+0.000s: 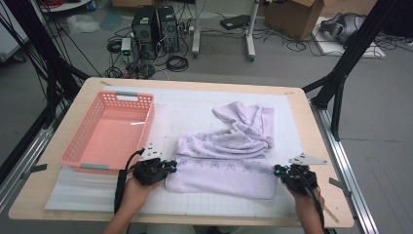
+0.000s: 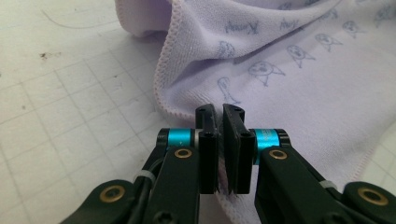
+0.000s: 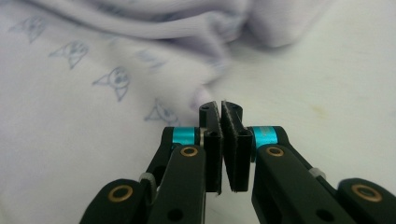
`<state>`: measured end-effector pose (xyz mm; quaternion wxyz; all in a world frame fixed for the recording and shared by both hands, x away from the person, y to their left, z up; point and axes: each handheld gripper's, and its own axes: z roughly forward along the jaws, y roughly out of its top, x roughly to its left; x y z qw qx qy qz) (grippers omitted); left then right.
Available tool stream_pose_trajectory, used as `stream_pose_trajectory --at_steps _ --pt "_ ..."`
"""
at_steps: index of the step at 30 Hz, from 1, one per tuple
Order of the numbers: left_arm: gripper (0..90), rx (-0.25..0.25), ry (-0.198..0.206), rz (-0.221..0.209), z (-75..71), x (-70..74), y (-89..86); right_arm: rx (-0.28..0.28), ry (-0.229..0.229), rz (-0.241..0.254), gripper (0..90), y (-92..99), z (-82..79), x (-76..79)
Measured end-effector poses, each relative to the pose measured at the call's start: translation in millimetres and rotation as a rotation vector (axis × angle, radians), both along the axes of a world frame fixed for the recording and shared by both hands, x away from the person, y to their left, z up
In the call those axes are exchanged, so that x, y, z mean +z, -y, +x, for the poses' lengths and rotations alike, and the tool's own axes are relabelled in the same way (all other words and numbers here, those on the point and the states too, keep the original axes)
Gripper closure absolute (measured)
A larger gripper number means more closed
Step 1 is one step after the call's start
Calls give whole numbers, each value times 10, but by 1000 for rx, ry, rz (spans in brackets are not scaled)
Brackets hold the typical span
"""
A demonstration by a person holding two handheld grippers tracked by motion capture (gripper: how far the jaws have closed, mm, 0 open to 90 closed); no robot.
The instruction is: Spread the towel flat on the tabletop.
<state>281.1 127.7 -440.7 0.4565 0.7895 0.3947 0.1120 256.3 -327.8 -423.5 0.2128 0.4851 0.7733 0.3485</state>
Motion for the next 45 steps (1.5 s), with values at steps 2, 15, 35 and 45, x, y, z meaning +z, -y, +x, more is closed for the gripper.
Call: stream_pose_trajectory --at_steps 2,15,35,45 --pt "843 -4 4 -17 -36 17 6 -28 15 -10 871 75 -46 52" --pt "485 40 -50 -23 -97 -81 22 -47 20 103 675 202 -149 6" --pt "844 76 16 32 -255 35 -246 -8 -13 207 621 63 -49 -61" --pt "833 78 -2 13 -238 -31 -239 104 -84 72 742 -324 54 -205"
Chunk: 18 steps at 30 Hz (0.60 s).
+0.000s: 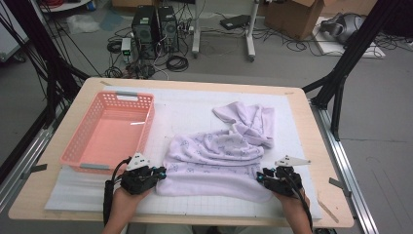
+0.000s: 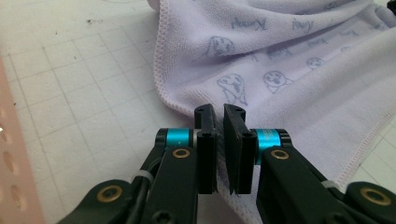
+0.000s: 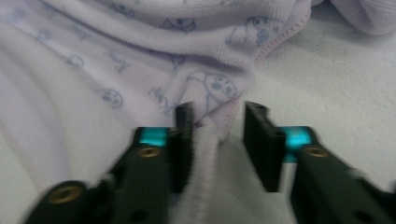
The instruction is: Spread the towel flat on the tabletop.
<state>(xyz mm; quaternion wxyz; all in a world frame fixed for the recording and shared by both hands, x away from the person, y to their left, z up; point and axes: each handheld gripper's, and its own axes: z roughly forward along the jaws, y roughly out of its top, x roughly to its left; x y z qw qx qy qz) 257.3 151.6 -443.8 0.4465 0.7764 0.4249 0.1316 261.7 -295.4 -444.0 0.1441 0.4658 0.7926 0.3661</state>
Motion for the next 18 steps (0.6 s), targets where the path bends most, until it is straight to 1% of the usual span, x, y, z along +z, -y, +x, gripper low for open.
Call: stream_pose_trajectory --at_steps 1,2,3,5,7,8,9,10,11,12,13,14,15,16,17,18 --pt "833 2 1 -4 0 -6 7 18 -3 -16 830 4 -5 9" --pt "833 1 1 -3 1 -7 10 19 -2 -18 840 15 -2 12" --pt "833 3 3 0 0 -8 17 5 12 -31 846 18 -1 12" --pt "833 -5 6 -5 3 -8 33 -61 65 -96 849 49 -4 40" --pt "833 -19 11 -15 -1 -12 98 -133 118 -132 849 112 -2 75" --pt "833 -30 14 -10 -4 -20 159 -168 147 -160 849 133 -5 90" --pt "833 -42 20 5 -4 -35 228 -194 175 -190 848 150 -6 97" --pt "834 -49 28 27 -3 -48 291 -219 188 -205 844 161 -7 92" --pt "834 -48 39 48 -2 -60 337 -228 187 -200 832 179 -2 79" --pt "831 -38 48 55 0 -70 365 -228 177 -178 791 196 1 66" --pt "810 -26 48 61 6 -69 367 -228 179 -160 710 210 -12 61" --pt "759 -9 54 52 7 -64 350 -223 192 -145 688 235 -30 72" --pt "693 7 60 46 6 -59 326 -224 197 -106 654 263 -62 97" --pt "634 19 49 35 6 -53 293 -225 215 -78 630 303 -95 127" --pt "576 21 44 27 4 -52 272 -220 225 -44 621 350 -142 168" --pt "550 27 43 18 -5 -51 249 -210 231 -23 609 374 -171 187"
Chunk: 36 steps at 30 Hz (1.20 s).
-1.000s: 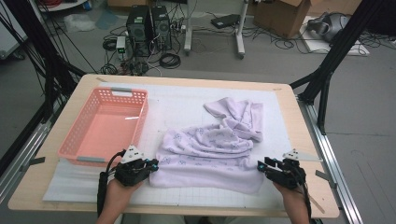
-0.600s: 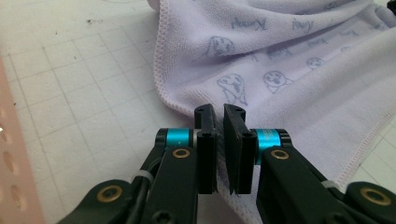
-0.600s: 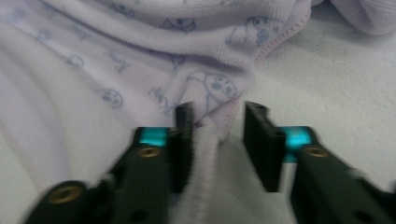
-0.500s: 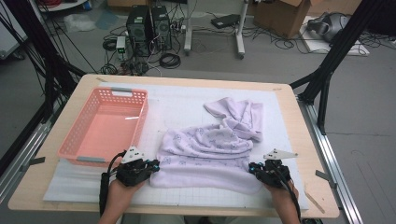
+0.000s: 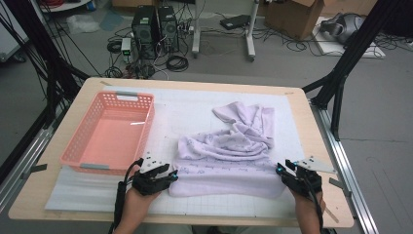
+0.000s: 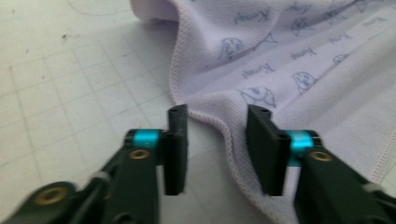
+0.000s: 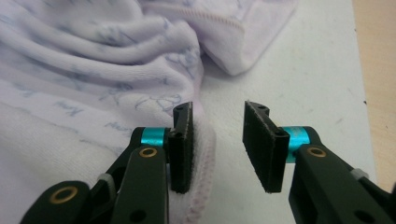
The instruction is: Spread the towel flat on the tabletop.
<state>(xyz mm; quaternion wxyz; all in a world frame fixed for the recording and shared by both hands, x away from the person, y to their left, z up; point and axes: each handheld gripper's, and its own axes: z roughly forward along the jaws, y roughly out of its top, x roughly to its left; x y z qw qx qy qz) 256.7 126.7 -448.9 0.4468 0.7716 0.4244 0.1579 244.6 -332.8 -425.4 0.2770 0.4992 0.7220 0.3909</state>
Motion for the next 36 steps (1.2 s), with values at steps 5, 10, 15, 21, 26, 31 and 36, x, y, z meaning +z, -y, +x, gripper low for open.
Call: stream_pose_trajectory --at_steps 5,10,15,21,26,31,36 --pt "523 18 5 -23 -101 25 -87 14 37 5 604 140 -218 37" --pt "535 9 17 -36 -281 41 -118 -22 49 62 637 269 -424 67" --pt "568 -32 0 -42 -425 21 -54 26 -5 50 695 218 -574 14" --pt "472 -57 -59 -22 -430 -47 61 110 -111 70 671 137 -631 -110" --pt "457 -46 -23 16 -449 -55 151 98 -175 42 607 84 -566 -230" --pt "842 -58 -14 48 -461 -36 154 89 -173 -2 862 109 -566 -216" --pt "845 -72 -24 -25 -551 29 48 111 -180 31 878 211 -640 -143"
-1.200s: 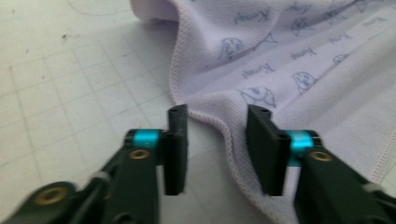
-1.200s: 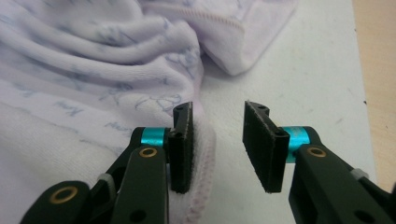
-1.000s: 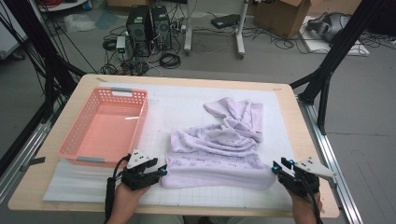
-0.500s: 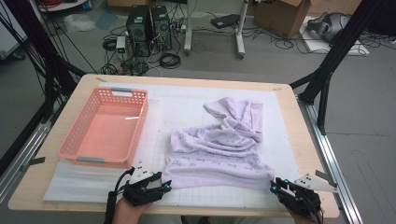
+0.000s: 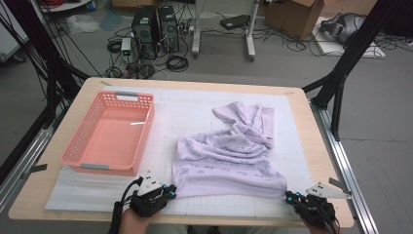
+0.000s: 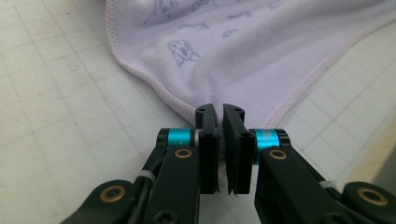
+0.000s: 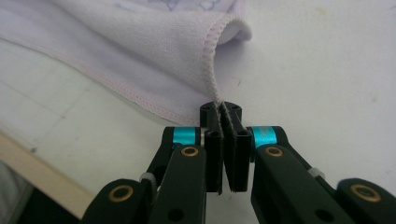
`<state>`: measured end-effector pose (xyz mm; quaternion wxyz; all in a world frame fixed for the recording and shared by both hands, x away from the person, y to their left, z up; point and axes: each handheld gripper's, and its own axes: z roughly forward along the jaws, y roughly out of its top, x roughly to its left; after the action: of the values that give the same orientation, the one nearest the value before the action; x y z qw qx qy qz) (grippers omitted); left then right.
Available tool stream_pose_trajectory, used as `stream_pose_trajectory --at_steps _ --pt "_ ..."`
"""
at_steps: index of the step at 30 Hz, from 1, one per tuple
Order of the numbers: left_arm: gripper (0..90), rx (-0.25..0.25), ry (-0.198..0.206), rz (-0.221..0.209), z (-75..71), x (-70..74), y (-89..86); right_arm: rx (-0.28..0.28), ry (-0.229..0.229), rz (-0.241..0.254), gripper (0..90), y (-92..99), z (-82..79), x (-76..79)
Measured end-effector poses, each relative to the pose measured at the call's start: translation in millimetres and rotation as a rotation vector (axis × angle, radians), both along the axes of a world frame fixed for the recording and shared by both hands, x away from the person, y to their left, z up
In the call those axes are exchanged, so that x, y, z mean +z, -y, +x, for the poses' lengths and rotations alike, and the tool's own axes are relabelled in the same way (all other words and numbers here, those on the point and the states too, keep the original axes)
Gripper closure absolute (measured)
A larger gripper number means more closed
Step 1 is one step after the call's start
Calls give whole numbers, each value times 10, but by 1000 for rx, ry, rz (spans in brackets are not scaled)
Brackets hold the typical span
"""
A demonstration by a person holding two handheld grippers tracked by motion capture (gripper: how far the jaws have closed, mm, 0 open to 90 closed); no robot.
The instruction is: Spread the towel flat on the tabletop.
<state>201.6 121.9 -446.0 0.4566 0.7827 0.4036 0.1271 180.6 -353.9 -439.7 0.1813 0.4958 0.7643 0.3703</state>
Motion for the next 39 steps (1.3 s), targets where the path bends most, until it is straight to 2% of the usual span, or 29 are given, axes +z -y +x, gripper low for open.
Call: stream_pose_trajectory --at_steps 3,6,9,12,14,16,17,19,21,25,27,29,32,33,34,35,36,37,38,39 --pt "843 -4 5 -26 -98 44 -89 28 9 13 880 9 -95 62" --pt "843 -13 -1 -34 -188 55 -146 59 4 13 880 13 -192 105" --pt "843 -33 -16 -38 -310 50 -183 89 -21 -2 881 22 -324 116" --pt "842 -61 -10 -20 -449 62 -195 115 -55 -29 900 38 -464 82" --pt "841 -81 0 -27 -529 97 -223 113 -70 -51 900 73 -553 62" --pt "827 -90 -1 -36 -557 104 -245 88 -68 -34 894 130 -624 55" --pt "775 -87 -5 -34 -541 92 -248 80 -64 -26 891 155 -636 60" --pt "561 -40 -12 -32 -475 70 -240 57 -42 -9 840 170 -618 81" --pt "480 -17 6 -47 -393 79 -239 39 -16 -1 761 141 -552 92" --pt "451 25 37 -52 -163 90 -214 7 31 0 616 19 -363 96" --pt "445 50 19 -40 -19 65 -188 -10 55 4 568 -41 -244 91" --pt "432 69 3 -31 103 28 -154 -25 58 4 538 -115 -125 71" --pt "423 65 -37 -14 230 -40 -78 -26 33 -29 562 -235 23 2" --pt "424 52 -42 -1 249 -64 -39 -20 18 -35 628 -261 59 -25" --pt "419 46 -25 14 247 -76 -7 -7 5 -48 690 -284 83 -50" --pt "428 35 -18 21 237 -75 16 -5 5 -59 753 -308 82 -61" --pt "514 9 -2 37 216 -78 39 18 -8 -48 843 -308 79 -52" --pt "667 -13 26 72 183 -79 63 25 -14 -55 850 -314 73 -42" --pt "764 -36 27 80 158 -73 72 31 -18 -65 858 -318 59 -32" --pt "854 -35 24 82 131 -67 83 36 -24 -71 863 -311 39 -22"
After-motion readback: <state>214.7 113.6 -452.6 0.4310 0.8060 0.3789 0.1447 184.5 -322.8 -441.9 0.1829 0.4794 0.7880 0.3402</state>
